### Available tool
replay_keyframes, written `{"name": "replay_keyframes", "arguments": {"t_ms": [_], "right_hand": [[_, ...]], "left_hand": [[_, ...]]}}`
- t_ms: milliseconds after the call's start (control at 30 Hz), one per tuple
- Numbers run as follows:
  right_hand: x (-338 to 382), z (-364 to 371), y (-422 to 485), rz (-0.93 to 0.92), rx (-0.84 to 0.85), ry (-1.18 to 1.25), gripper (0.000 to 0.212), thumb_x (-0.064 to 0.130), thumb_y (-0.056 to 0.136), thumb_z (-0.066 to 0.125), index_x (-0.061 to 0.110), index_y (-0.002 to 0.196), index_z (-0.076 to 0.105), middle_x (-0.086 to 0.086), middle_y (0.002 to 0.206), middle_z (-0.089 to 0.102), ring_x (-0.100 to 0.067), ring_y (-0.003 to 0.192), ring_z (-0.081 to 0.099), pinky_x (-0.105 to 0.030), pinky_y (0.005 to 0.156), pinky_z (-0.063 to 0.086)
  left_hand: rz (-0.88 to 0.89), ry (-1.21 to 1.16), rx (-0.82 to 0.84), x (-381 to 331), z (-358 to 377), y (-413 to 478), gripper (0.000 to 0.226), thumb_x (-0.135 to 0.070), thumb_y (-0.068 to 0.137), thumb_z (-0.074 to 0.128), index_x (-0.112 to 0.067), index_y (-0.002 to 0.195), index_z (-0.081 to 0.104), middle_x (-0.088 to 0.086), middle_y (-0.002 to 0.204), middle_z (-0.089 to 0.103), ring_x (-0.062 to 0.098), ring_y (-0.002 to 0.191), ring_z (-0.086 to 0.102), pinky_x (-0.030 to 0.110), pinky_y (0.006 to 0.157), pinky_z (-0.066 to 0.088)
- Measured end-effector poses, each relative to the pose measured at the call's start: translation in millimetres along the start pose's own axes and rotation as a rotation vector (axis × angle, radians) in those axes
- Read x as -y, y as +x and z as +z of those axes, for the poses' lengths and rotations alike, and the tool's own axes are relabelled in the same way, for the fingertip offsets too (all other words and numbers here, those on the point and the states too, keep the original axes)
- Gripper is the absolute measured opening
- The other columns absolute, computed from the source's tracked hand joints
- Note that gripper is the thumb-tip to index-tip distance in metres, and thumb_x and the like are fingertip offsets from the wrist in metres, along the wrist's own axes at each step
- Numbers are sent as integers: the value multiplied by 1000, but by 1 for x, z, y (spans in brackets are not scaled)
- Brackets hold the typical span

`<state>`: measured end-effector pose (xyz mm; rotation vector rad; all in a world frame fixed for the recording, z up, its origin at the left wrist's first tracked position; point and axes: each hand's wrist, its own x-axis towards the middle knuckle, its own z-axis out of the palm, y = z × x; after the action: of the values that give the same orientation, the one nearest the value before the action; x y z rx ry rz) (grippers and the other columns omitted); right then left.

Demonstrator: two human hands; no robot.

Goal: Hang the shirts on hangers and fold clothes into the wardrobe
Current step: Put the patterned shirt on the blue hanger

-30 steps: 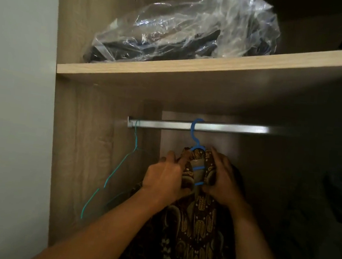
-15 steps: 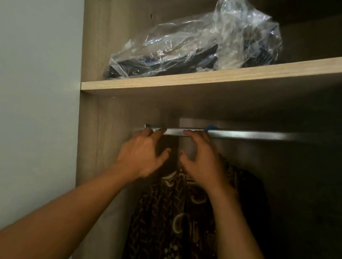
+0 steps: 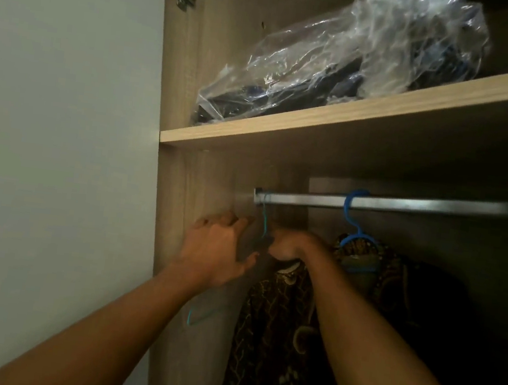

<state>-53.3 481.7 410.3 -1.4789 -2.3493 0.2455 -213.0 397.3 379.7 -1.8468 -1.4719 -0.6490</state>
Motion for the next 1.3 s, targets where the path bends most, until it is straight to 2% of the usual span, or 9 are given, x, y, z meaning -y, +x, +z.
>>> {"name": "replay_keyframes", "arguments": {"t_ms": [133,267,367,500,633,767,833,1067,1300], "right_hand": [[-13,4,2,-1,8,100,98,13,84,73,18,159,11,-9,156,38,-31,138,42,-38,111,40],[-26,11,-12,-73,-15,100,127,9,72,86,23,160,-5,-7,162,28,-28,144,36,-39,114,39],[-32,10,-23,-128,-18,98,131,8,66,91,21,160,0,-3,163,23,-23,146,31,-25,111,35],[-32,10,-30,-137,-15,111,140,16,59,96,23,160,-1,1,166,15,-18,150,21,-30,118,30],[-29,12,-32,-140,-75,119,143,21,56,97,22,160,-1,3,166,14,-16,151,19,-28,119,27],[-23,8,-34,-171,-210,171,151,32,49,100,27,159,-3,0,167,12,-21,152,14,-40,121,26],[-18,5,-37,-203,-271,161,151,33,49,99,26,159,-4,0,167,8,-21,153,10,-40,122,23],[7,13,-51,-197,-312,-85,161,40,46,99,36,153,-22,3,167,-9,-24,154,-4,-53,120,25],[44,22,-81,-219,-355,-126,146,34,61,93,26,157,-16,7,166,-13,-23,153,-4,-44,121,19]], "left_hand": [[7,95,58,-10,-1,-3,77,-74,84,43,-35,149,31,-1,136,56,25,122,55,39,98,39],[50,165,136,-14,-8,-6,103,-90,61,55,-33,144,37,-1,127,60,24,114,61,39,92,45],[68,235,215,-13,-14,-7,111,-84,46,72,-30,139,45,-3,123,59,22,108,63,38,82,51],[86,308,240,-12,-18,-9,93,-68,53,81,-30,132,49,-3,118,57,21,103,64,34,68,42],[102,315,222,-9,-24,-6,89,-62,59,80,-26,134,48,-1,121,54,23,104,63,36,72,48],[111,318,184,-9,-38,2,94,-64,60,79,-24,138,45,0,127,50,25,107,62,39,77,52],[115,306,166,-8,-46,3,95,-63,63,79,-22,140,43,2,130,48,25,107,61,39,76,52],[127,255,147,11,-62,-17,93,-67,65,73,-25,141,41,0,132,46,24,103,63,38,74,53],[139,264,122,30,-78,-38,87,-65,65,74,-25,136,45,1,117,49,25,85,66,34,62,48]]}}
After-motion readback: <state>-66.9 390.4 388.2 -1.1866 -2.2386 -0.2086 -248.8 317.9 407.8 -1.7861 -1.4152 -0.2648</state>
